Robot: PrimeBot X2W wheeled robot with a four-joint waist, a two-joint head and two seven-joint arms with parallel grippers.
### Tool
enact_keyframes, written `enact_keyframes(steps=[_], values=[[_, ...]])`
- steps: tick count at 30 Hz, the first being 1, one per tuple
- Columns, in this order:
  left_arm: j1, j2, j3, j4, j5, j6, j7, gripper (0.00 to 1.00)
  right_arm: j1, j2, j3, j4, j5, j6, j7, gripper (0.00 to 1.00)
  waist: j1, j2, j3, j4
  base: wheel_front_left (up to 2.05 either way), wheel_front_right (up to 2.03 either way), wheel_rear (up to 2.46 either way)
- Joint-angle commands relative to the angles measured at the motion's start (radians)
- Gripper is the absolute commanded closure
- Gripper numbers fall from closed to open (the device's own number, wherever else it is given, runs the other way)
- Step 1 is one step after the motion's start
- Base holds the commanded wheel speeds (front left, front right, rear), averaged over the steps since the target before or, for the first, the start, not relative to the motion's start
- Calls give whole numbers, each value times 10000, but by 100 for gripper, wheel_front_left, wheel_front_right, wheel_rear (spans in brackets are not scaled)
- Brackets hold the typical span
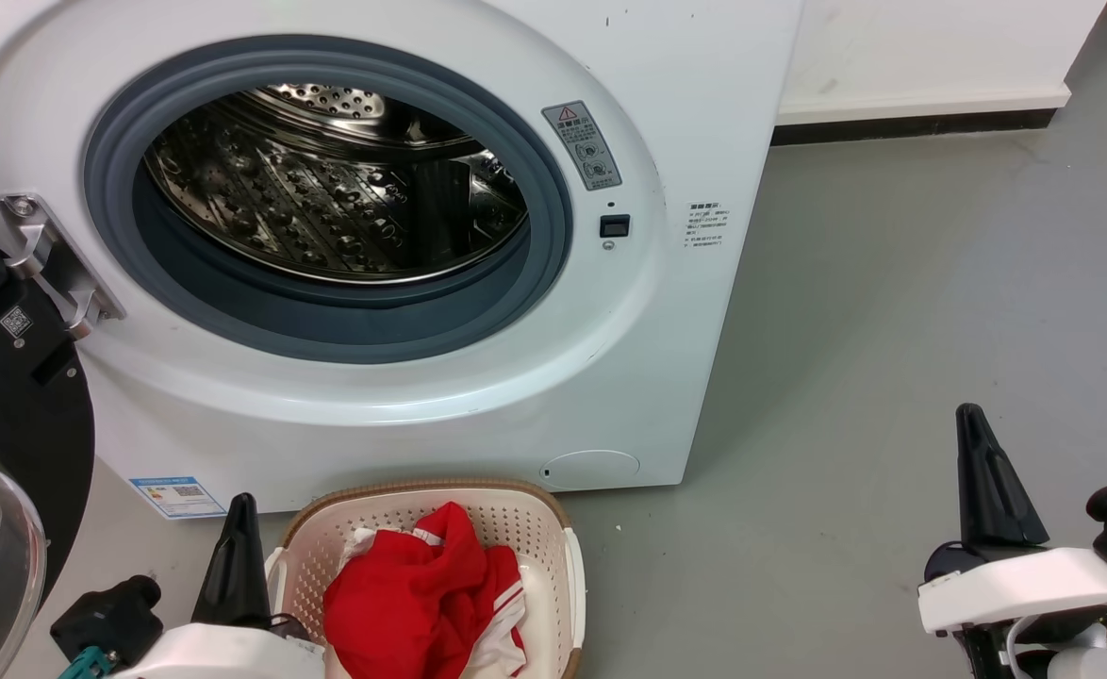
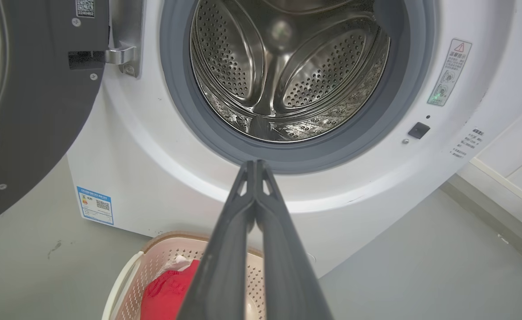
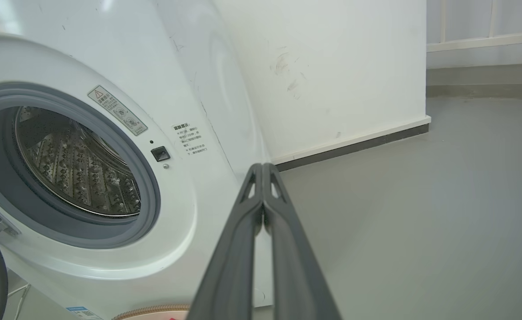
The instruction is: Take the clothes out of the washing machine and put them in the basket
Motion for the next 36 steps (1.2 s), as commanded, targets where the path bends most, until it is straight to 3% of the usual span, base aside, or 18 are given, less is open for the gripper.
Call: enact_keyframes(steps=[1,36], values=[[-252,15,17,-72,-424,-23,76,100,-267,-76,-7,-87,491,-2,61,100,0,0,-8,8,0,0,0],[-904,19,68,580,-5408,-168,1287,100,-489,-153,-110,576,5903,-4,1210,100,0,0,-198,184,0,0,0]])
